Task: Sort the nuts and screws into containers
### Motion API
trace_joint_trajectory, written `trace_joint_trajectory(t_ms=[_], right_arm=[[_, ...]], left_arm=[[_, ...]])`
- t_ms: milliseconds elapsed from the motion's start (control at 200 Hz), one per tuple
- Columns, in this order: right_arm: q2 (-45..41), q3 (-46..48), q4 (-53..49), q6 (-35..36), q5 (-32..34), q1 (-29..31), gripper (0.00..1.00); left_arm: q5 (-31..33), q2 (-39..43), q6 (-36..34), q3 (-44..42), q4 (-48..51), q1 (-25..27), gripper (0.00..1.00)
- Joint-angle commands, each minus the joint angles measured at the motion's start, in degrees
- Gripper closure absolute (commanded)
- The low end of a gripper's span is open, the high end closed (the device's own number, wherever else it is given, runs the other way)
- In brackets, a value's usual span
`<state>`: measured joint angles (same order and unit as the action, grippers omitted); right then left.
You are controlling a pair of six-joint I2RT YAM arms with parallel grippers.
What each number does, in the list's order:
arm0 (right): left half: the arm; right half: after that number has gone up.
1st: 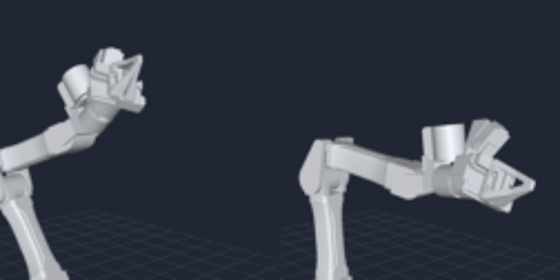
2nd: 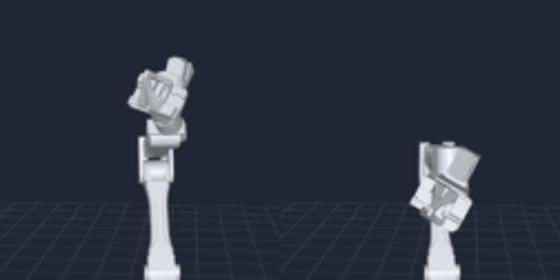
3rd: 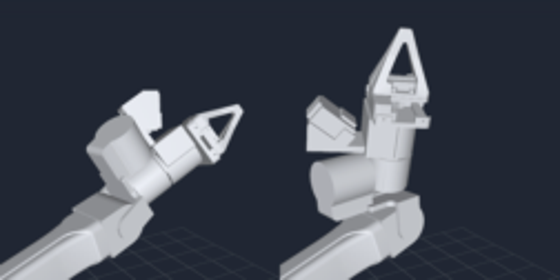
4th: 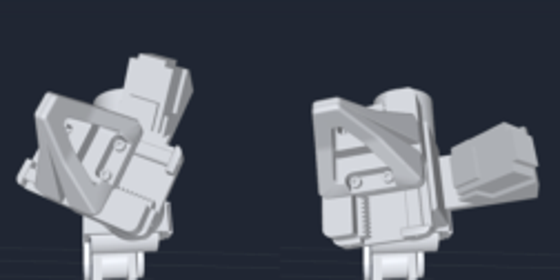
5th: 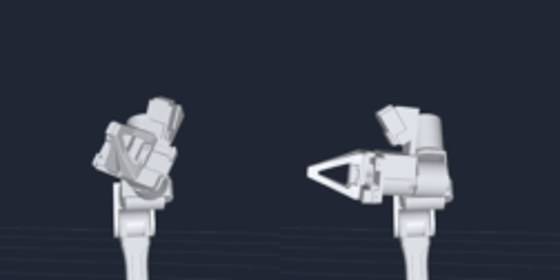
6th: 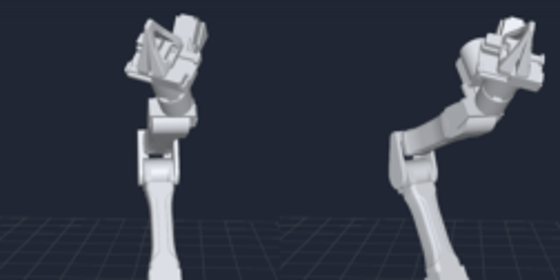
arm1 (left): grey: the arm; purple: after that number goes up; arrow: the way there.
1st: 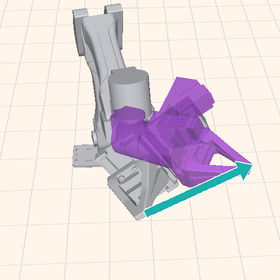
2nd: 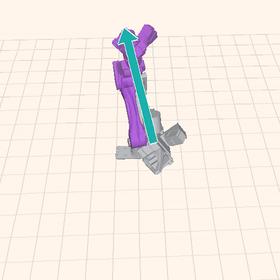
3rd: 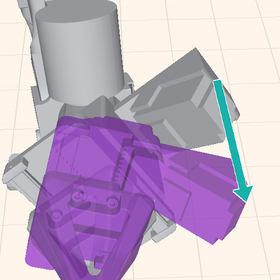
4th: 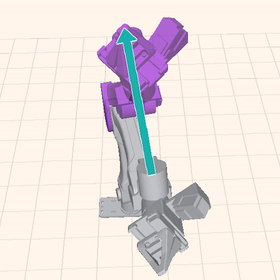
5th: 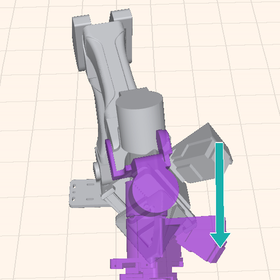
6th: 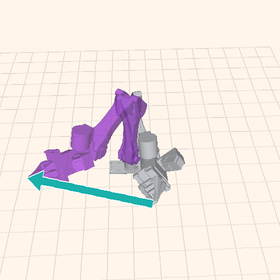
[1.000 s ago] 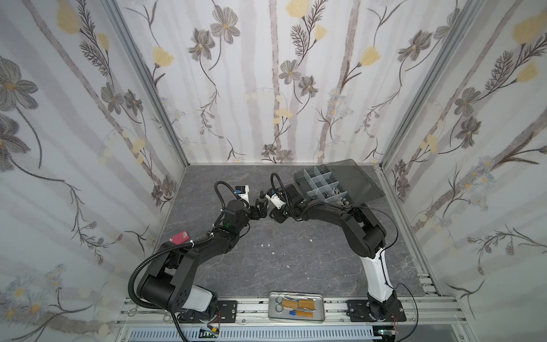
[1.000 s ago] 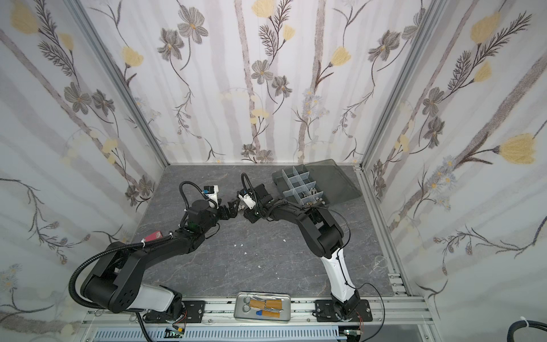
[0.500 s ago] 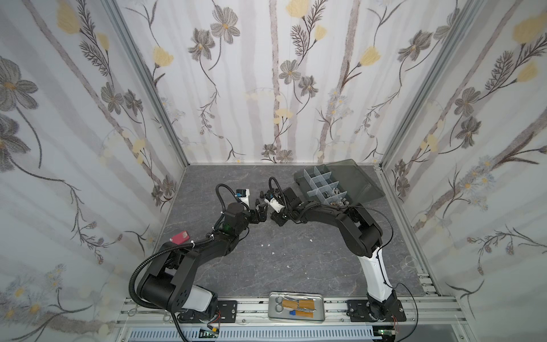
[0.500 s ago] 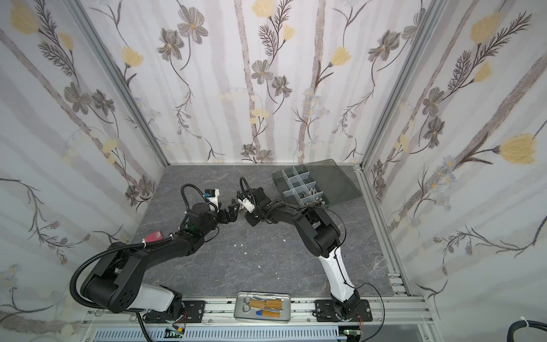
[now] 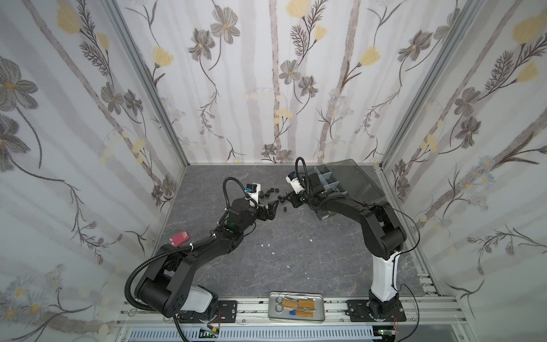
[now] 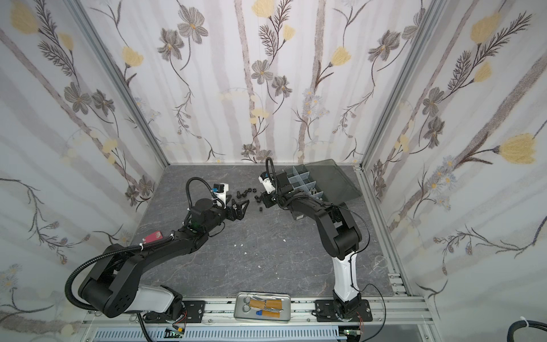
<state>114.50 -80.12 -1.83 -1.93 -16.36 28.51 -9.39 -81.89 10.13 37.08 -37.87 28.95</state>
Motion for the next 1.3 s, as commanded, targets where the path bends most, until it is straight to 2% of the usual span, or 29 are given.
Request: trace_joint_trajectory(t_ms=[0,75,250,395,599,644,734,784,914,1044,1184,1294], right_arm=[[-2.1,1.1,0.7,-2.7,2.4,-4.6,0.91],[-2.9,1.5,-0.3,-2.9,4.7,-8.7,0.91],[-0.7,-1.7,-5.8,-1.9,7.7,-15.9,0.9],[2.3,-3.6,-7.5,-0.7,8.8,-17.5,0.9],[4.8,-5.0,-8.9,-0.8,10.8,-17.6,0.86],[4.6,-4.8,-9.1,-1.0,10.6,-17.5,0.82],[3.9,-4.3,-9.1,-1.3,10.5,-17.4,0.6],[2.9,-3.8,-9.0,-1.4,10.5,-17.4,0.55],[-0.7,-2.2,-8.0,-1.7,10.4,-16.9,0.53],[-3.9,-1.8,-7.4,-3.0,7.2,-15.0,0.53],[-4.9,-0.8,-3.1,-2.5,1.8,-7.7,0.52],[-1.9,-1.5,0.5,-1.8,-0.4,-1.4,0.52]], left_arm=[[-1.4,-2.5,-5.7,3.1,2.6,3.0,0.0],[0.6,-4.9,-5.1,3.0,-0.8,4.5,0.0],[-1.1,-10.7,-1.8,5.4,-5.2,5.1,0.0],[-1.2,-12.9,-1.2,7.4,-5.1,5.4,0.0],[1.5,-11.6,-1.7,6.9,-3.5,5.3,0.0],[2.3,-11.1,-2.0,6.3,-3.5,5.4,0.0],[4.2,-9.9,-2.3,5.3,-3.4,5.4,0.0],[5.1,-9.5,-2.5,4.9,-3.5,5.2,0.0],[8.5,-7.9,-1.8,3.9,-4.2,4.9,0.0],[10.4,-5.6,4.6,1.1,-7.0,1.2,0.0],[12.1,-4.1,10.2,-1.7,-7.6,-4.1,0.0],[15.3,-2.6,12.2,-3.3,-5.3,-6.0,0.0]])
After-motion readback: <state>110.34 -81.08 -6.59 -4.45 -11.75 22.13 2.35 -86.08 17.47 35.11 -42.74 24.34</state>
